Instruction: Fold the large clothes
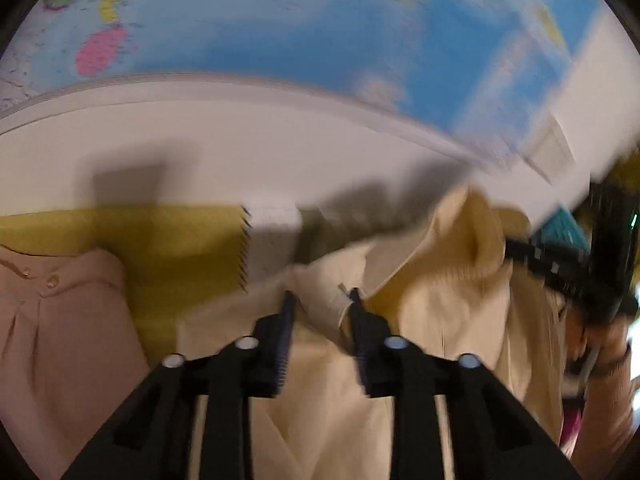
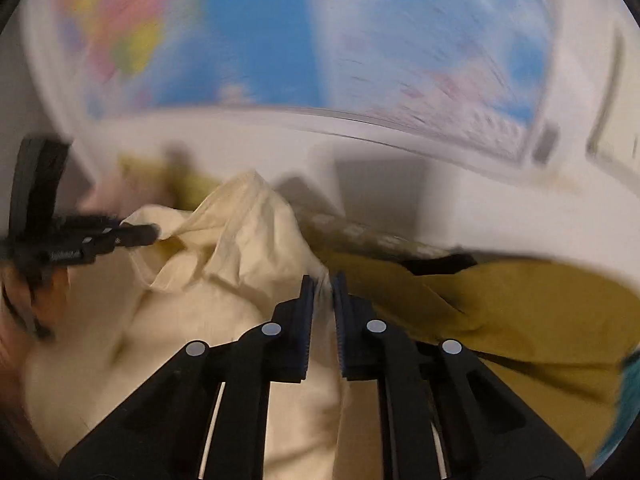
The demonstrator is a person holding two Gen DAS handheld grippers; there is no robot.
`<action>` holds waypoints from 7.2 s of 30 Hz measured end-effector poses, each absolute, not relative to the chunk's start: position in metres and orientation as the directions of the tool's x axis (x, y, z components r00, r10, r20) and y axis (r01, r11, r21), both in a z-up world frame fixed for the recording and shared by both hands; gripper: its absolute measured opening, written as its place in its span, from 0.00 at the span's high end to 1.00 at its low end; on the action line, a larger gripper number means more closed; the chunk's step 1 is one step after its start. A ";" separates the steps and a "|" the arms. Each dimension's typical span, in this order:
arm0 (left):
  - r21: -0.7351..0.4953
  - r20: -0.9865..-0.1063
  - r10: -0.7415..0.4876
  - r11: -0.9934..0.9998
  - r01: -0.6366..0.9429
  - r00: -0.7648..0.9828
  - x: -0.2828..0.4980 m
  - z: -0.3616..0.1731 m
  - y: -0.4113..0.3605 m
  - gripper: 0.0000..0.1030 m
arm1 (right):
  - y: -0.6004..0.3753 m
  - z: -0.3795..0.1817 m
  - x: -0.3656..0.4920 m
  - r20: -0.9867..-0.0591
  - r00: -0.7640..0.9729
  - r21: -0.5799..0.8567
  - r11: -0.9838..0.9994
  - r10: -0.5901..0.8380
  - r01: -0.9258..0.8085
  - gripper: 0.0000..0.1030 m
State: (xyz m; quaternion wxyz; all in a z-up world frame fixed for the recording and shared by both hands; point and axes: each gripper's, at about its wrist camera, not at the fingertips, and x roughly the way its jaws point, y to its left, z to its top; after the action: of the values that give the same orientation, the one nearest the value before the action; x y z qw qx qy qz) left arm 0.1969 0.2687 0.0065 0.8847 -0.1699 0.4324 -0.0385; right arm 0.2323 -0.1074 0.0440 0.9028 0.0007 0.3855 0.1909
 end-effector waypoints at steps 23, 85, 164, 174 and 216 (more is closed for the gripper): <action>-0.174 -0.832 -0.207 0.978 0.112 0.515 -0.052 -0.026 0.213 0.17 | -0.221 -0.016 -0.014 -0.746 0.634 0.069 0.970 0.204 -0.231 0.11; -0.252 -0.597 -0.347 0.937 0.241 0.723 -0.035 0.023 0.192 0.24 | -0.080 0.128 -0.082 -0.708 0.492 0.126 0.776 0.506 -0.617 0.94; -0.124 -0.774 -0.035 0.987 -0.098 0.632 -0.157 -0.025 0.295 0.57 | 0.112 -0.042 0.065 -0.748 0.402 0.153 0.727 0.528 -0.669 0.81; -0.240 -0.707 -0.121 0.968 -0.076 0.697 -0.161 0.015 0.318 0.94 | 0.185 -0.032 -0.036 -0.620 -0.056 0.408 0.261 0.782 -0.875 0.42; -0.108 -0.798 -0.106 0.994 0.032 0.594 0.027 -0.019 0.239 0.34 | -0.120 -0.042 -0.063 -0.629 0.449 0.411 0.761 0.635 -0.501 0.50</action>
State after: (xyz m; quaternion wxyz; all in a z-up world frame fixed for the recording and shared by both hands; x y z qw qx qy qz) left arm 0.0273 0.2387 -0.0191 0.8917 -0.0409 0.4492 -0.0386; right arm -0.0631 -0.1201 -0.0421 0.8470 0.0829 0.4039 0.3356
